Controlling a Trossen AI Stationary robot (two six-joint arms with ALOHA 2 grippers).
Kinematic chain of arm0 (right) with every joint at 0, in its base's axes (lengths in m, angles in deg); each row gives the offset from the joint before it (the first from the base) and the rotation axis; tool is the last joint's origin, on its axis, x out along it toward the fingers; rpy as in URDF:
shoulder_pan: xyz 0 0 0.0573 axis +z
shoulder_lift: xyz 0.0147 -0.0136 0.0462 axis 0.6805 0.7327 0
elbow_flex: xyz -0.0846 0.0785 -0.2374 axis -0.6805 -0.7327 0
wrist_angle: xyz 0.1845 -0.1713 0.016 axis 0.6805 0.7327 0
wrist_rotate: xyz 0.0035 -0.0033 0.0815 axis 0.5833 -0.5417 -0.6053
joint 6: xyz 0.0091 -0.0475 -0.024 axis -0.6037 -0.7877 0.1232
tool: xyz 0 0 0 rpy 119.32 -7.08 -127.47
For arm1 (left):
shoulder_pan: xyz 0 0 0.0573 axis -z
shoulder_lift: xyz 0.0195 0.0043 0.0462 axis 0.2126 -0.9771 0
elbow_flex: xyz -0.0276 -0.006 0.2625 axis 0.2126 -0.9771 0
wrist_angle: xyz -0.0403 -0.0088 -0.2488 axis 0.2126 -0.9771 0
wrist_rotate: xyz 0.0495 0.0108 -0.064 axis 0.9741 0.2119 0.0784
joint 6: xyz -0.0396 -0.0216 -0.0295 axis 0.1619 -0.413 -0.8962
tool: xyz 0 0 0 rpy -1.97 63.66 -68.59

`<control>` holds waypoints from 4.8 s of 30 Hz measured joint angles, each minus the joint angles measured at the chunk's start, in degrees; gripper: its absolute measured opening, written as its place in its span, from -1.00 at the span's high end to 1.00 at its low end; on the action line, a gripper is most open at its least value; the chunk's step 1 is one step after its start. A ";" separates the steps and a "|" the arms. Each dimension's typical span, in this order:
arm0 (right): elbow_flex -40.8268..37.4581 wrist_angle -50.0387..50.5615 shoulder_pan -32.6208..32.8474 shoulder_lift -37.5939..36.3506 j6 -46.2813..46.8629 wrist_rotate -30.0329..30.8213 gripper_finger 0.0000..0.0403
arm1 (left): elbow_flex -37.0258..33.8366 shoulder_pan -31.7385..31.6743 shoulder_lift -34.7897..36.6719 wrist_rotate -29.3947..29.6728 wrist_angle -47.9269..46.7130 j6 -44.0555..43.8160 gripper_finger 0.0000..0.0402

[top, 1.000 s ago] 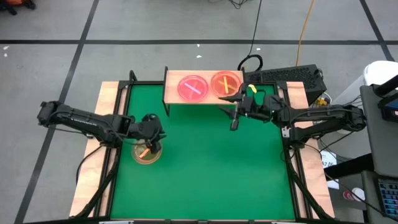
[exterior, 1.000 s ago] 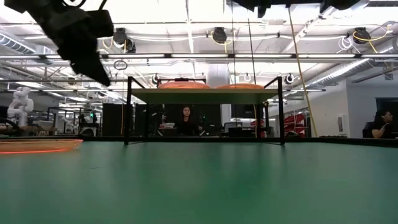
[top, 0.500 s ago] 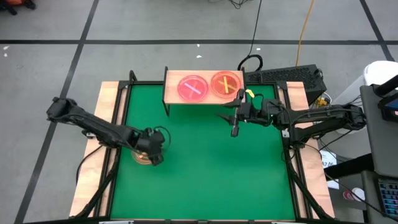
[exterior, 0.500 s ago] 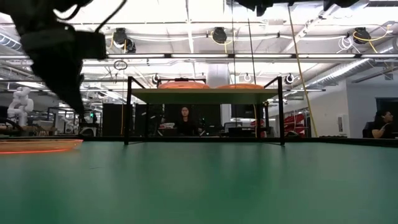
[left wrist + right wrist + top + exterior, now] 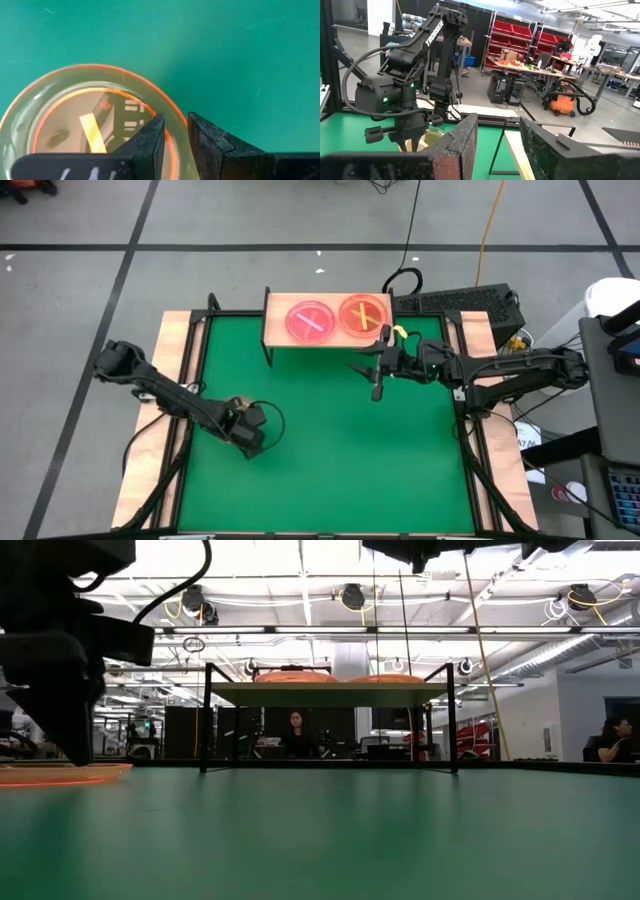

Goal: Place and stack plates onto a shelf
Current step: Stack the orange plate on top of the pink plate on the shelf

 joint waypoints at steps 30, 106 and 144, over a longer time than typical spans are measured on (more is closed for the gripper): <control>-7.03 -8.41 1.11 0.02 1.30 -0.02 0.34 | 0.62 0.36 -5.29 -3.06 1.60 -1.39 0.92; -25.24 -16.74 5.62 -18.60 10.32 1.40 0.34 | 38.16 -36.25 -10.51 10.05 10.31 67.83 0.98; -25.27 -16.66 5.66 -18.64 12.18 1.29 0.34 | 38.18 -36.25 -10.45 9.84 12.82 68.02 0.98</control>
